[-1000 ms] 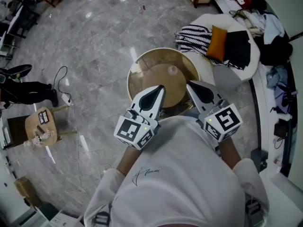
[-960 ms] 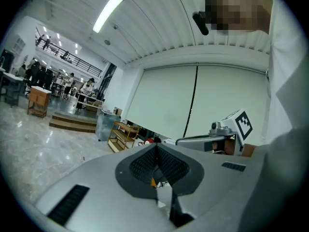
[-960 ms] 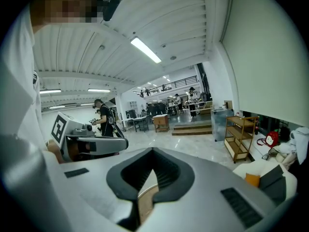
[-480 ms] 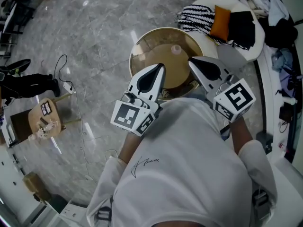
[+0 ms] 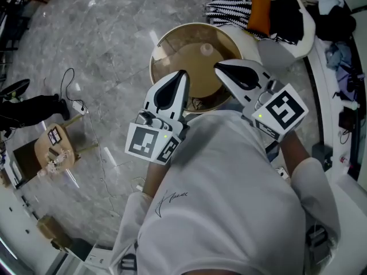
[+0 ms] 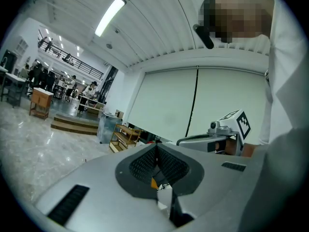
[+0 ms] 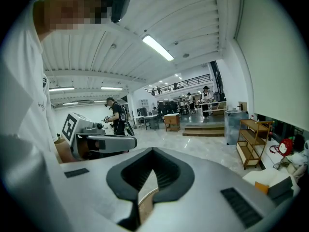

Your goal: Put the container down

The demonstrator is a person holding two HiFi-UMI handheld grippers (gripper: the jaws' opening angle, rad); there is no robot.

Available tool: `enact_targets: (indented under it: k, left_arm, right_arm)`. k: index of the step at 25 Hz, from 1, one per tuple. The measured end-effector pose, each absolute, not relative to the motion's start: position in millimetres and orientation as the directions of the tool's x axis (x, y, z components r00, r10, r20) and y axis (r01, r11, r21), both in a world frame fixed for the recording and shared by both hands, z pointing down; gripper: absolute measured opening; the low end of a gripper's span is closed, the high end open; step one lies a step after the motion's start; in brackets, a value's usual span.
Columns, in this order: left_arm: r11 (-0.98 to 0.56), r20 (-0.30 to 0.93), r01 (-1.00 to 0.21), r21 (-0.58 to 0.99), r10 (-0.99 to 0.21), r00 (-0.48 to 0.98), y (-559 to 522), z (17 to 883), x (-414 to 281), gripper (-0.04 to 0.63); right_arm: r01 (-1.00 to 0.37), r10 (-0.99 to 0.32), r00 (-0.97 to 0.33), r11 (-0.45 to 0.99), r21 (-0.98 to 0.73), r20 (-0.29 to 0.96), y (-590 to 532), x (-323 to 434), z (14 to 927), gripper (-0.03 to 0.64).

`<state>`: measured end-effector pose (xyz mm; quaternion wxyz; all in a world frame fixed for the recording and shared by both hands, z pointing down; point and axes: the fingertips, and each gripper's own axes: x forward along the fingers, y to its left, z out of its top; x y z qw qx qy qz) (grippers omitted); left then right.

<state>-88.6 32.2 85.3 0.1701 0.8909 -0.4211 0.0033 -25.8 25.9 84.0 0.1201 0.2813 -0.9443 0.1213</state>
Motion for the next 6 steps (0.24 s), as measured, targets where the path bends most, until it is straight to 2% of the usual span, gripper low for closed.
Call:
enact_targets:
  k: [6]
  left_arm:
    - [-0.577, 0.156, -0.76, 0.298, -0.757, 0.635, 27.1, 86.7, -87.0, 0.018]
  right_arm:
    - [-0.524, -0.467, -0.834, 0.837, -0.156, 0.295, 23.1, -32.1, 82.9, 0.014]
